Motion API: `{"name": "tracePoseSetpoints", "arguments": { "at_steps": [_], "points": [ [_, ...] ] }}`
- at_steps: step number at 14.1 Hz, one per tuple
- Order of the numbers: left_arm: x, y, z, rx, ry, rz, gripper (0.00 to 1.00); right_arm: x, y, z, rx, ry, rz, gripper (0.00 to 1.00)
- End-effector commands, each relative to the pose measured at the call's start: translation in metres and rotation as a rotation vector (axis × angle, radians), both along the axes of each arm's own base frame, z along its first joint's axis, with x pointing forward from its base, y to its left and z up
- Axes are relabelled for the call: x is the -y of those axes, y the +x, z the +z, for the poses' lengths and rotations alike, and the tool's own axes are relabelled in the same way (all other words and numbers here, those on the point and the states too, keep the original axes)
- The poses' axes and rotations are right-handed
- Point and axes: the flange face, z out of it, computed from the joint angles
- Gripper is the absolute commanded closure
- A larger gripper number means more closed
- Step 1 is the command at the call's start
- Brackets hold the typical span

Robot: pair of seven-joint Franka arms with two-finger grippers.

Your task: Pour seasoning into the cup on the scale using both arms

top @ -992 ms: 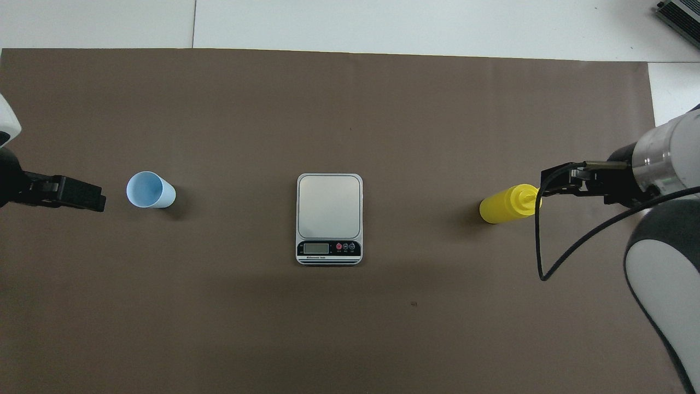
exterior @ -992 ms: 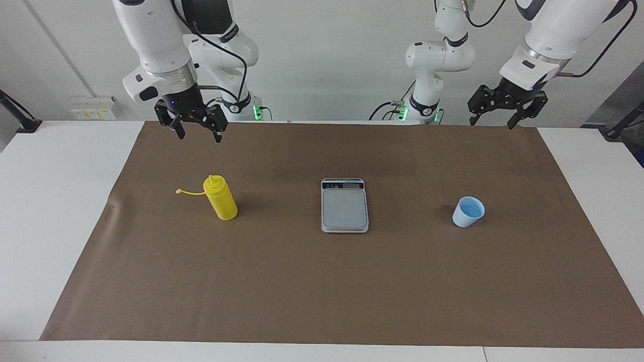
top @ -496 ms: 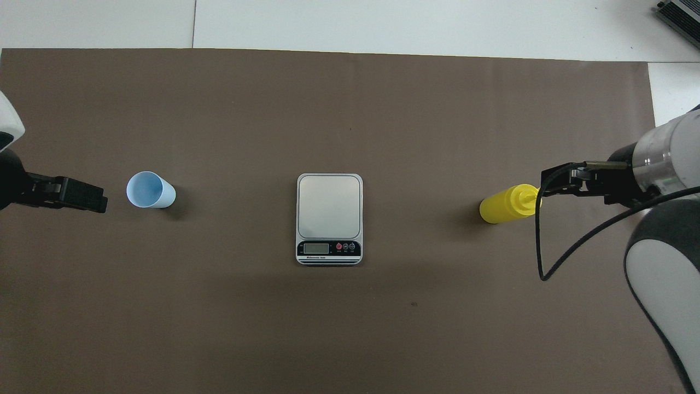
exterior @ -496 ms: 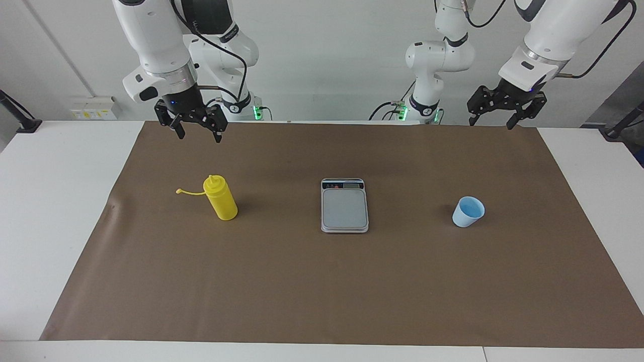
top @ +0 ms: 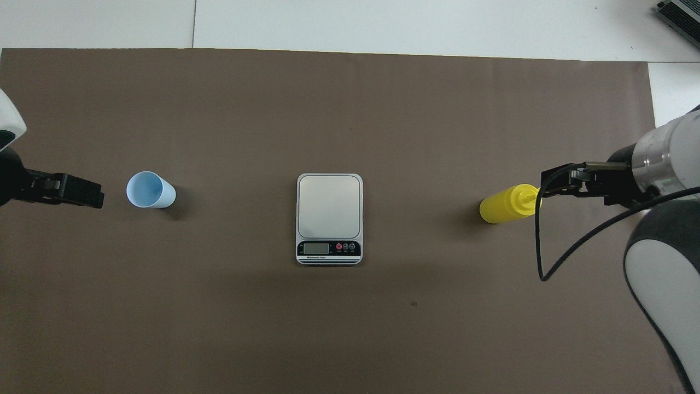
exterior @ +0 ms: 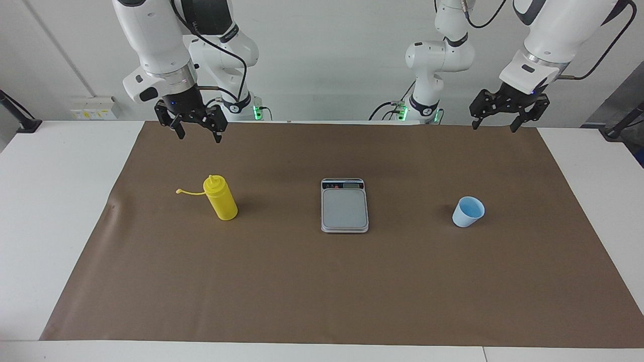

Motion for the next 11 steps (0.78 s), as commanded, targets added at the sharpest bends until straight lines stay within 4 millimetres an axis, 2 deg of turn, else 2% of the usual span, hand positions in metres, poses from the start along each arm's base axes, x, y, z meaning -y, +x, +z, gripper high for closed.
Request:
{"name": "tracePoseSetpoints", "arguments": {
  "at_steps": [1,3,5,8,10,11],
  "points": [
    [-0.004,-0.004,-0.004,0.015,0.017,-0.001,0.0,0.005,-0.008,-0.001,-0.007,0.016,0.011,0.0],
    [-0.008,0.0,-0.012,0.022,0.013,0.01,0.0,0.007,-0.009,-0.002,-0.01,0.016,0.008,0.0],
    [-0.015,0.015,-0.028,0.037,0.01,0.027,0.0,0.008,-0.01,-0.001,-0.007,0.015,0.007,0.0],
    [-0.036,0.046,-0.068,0.037,0.008,0.069,0.0,0.01,-0.009,-0.002,-0.003,0.016,0.026,0.0],
    [-0.041,0.065,-0.104,0.026,0.007,0.086,0.0,0.011,-0.009,-0.002,-0.003,0.016,0.019,0.0],
    [-0.047,0.067,-0.124,0.027,0.007,0.098,0.0,0.011,-0.009,-0.003,-0.006,0.016,0.016,0.0]
  ]
}}
